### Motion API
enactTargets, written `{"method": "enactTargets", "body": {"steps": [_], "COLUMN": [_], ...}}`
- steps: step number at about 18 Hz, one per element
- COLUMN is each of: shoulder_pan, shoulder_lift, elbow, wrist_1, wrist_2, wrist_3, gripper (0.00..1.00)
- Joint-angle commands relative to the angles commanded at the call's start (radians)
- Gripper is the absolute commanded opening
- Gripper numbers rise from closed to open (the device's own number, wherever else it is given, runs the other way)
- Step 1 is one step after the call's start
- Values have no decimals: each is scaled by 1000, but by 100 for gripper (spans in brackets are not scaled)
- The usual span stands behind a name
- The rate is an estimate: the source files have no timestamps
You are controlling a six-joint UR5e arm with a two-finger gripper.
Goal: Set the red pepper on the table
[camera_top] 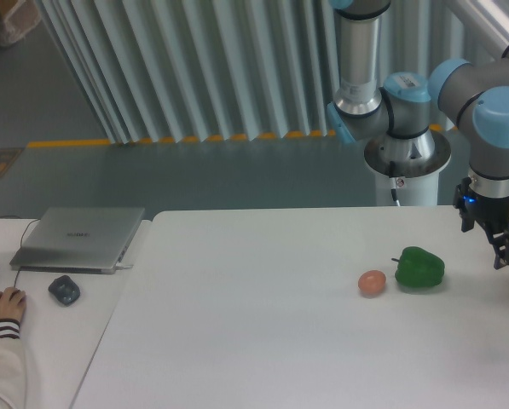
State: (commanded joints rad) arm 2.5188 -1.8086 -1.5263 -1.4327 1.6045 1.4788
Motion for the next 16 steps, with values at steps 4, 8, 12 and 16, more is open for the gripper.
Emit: {"method": "enactTargets", "body": {"steps": [4,8,12,16], "shoulder_pan": [0,6,6,5], "shoulder_lift": [0,2,5,2], "elbow": [5,8,0,-6], "wrist_1": [3,6,11,14], "wrist_2": [3,8,11,8], "wrist_3": [6,9,2,-2], "gripper": [100,100,100,100]}}
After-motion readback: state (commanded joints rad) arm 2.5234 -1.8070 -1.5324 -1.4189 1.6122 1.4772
